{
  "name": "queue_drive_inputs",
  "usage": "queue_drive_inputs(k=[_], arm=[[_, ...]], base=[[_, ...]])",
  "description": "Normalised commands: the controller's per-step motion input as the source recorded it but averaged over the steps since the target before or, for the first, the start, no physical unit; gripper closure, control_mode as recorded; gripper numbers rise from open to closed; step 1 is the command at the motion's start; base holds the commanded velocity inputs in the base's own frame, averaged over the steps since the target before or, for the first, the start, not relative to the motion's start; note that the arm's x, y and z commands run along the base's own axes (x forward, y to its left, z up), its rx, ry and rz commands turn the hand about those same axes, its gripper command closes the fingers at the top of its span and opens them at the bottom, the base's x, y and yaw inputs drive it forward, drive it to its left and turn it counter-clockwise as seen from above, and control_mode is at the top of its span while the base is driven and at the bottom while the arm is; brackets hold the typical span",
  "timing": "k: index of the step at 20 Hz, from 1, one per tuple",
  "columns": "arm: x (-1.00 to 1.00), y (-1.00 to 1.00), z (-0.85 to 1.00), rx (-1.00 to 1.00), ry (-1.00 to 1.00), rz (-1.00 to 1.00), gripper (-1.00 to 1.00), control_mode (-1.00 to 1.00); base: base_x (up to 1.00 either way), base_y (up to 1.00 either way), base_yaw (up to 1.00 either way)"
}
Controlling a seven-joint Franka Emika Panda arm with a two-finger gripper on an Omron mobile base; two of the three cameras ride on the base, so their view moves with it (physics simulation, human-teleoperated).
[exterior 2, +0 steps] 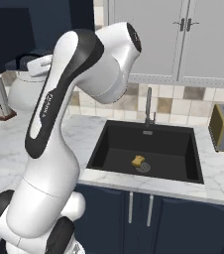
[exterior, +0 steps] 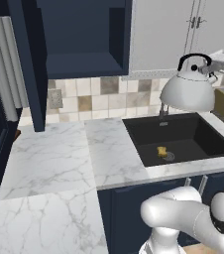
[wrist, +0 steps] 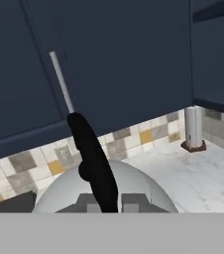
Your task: Open the cabinet, pick the kettle from the cabinet, and place it in the sink.
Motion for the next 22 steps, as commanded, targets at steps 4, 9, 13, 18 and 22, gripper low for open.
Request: queue_drive_inputs(k=[4,9,13,18,22], arm=[[-0.18,-0.41,-0.06,0.0,0.0,0.22,1.0,-1.0],[-0.1,-0.35,-0.15,-0.01,0.0,0.15,1.0,-1.0],[-0.01,-0.36,-0.16,0.0,0.0,0.11,1.0,-1.0],[0.0,-0.32,-0.28,0.0,0.05,0.03,1.0,-1.0],[0.0,-0.35,-0.27,0.0,0.05,0.0,1.0,-1.0]], base=[[0.0,0.0,0.0],[0.0,0.0,0.0],[0.0,0.0,0.0],[0.0,0.0,0.0],[0.0,0.0,0.0]])
